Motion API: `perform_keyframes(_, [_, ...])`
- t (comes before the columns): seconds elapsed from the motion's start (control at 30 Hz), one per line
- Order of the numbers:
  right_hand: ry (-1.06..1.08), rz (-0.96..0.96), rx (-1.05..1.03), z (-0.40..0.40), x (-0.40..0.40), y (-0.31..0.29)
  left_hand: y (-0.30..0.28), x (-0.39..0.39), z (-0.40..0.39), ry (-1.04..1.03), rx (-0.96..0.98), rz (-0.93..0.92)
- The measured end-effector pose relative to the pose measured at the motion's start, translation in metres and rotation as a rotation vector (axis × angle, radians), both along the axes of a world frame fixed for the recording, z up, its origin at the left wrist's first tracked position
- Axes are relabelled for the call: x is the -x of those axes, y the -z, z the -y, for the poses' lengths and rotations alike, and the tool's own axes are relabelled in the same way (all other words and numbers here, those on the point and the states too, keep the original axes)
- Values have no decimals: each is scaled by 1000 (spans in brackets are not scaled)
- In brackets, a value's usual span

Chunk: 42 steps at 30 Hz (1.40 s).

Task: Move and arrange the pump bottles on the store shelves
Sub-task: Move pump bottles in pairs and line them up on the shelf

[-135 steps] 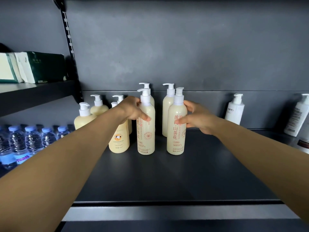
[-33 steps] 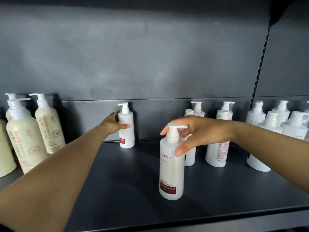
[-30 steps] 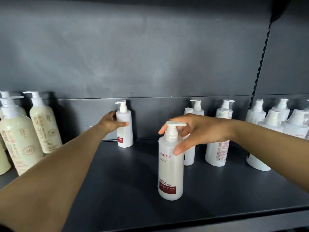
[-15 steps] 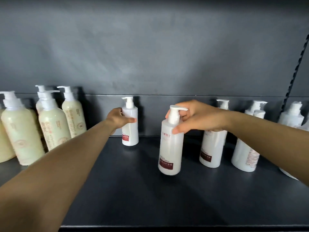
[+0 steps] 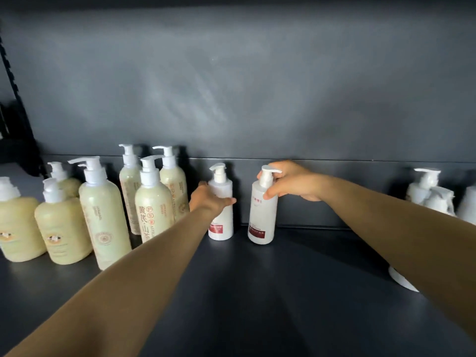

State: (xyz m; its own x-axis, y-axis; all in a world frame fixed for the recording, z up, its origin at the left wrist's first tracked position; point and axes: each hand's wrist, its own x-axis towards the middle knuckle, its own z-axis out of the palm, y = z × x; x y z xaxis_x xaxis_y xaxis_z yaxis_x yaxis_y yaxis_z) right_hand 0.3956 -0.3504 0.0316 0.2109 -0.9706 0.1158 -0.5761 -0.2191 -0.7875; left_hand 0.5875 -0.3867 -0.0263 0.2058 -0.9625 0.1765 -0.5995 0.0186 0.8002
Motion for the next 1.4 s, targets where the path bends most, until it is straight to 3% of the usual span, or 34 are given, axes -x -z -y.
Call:
perform_keyframes(0.07, [-6,32,-49,7,-2,5,-4,1,3,54,-15,29])
perform_keyframes(0.2, [74,180,-62,11,-6,12,-23,-5,6,180,-24,-87])
perform_keyframes(0.37, [168,186,13,13,-17,23,-23,-13,11,226,-29,-72])
perform_keyframes(0.6, [212,174,-77,13,0,15,-37,-14,7,322,-105,-73])
perform_keyframes(0.83, [302,267,53,12,-15,31,-42,-16,7,253,-46,73])
perform_keyframes(1.4, [278,331,94,11,-18,40,-37,-20,14,295,-3,86])
